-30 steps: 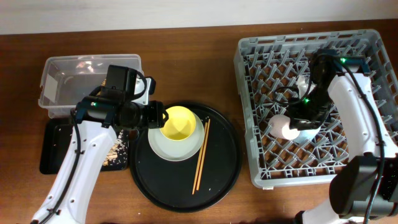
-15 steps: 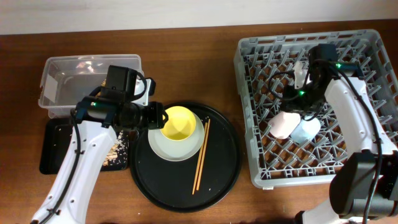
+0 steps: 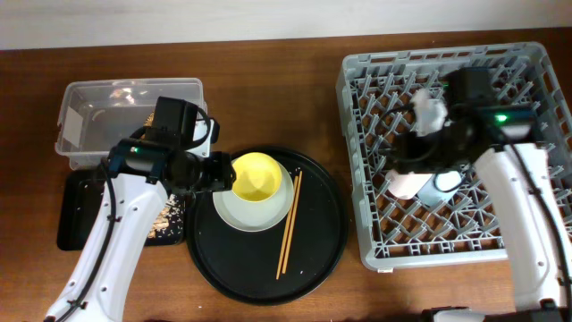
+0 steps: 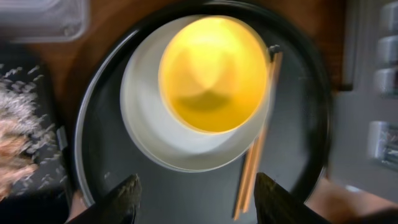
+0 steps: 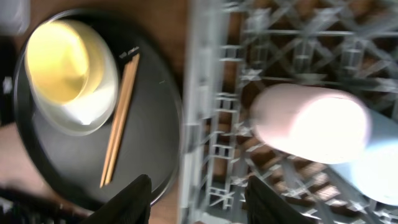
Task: Sort waste into correct bins and load items into the dishwasher rack
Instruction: 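Grasp one wooden chopstick with right gripper and place in rack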
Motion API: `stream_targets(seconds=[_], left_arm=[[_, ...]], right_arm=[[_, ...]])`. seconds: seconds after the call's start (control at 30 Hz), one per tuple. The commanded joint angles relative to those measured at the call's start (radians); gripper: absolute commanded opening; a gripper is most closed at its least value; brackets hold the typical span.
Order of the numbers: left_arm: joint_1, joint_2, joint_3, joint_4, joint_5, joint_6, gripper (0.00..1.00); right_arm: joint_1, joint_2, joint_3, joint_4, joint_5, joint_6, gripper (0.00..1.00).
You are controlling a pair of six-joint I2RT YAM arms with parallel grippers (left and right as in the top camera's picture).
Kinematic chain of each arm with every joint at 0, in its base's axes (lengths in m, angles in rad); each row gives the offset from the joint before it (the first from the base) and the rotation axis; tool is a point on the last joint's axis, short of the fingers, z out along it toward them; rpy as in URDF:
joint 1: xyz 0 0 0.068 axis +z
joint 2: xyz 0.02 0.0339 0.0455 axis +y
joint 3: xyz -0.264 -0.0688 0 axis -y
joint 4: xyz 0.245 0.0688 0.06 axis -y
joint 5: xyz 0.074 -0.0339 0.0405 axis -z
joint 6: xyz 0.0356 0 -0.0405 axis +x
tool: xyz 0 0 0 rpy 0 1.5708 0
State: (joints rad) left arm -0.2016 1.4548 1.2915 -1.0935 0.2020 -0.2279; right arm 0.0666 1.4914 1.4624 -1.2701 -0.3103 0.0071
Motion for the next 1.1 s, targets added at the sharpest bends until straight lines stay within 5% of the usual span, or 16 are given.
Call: stream_targets(seconds=[0.0, 0.23, 0.4, 0.6, 1.07], left_arm=[[0.010, -0.013, 0.002, -0.052, -0.174, -0.065, 0.57], [0.110, -0.013, 0.002, -0.117, -0.206, -0.074, 0.74], [0.124, -0.013, 0.002, -0.127, -0.206, -0.074, 0.74], [0.124, -0.013, 0.002, -0.127, -0.206, -0.074, 0.75], [0.124, -0.013, 0.002, -0.109, -0.206, -0.074, 0.75]], right_arm=[[0.159, 0.013, 0.015, 0.008, -0.019, 0.042, 0.52], [0.456, 0.145, 0.011, 0.057, 0.064, 0.241, 0.54], [0.583, 0.270, 0.011, 0.095, 0.147, 0.411, 0.54], [0.616, 0.347, -0.056, 0.164, 0.180, 0.585, 0.53], [0.708, 0.348, -0.348, 0.500, 0.250, 0.706, 0.53]])
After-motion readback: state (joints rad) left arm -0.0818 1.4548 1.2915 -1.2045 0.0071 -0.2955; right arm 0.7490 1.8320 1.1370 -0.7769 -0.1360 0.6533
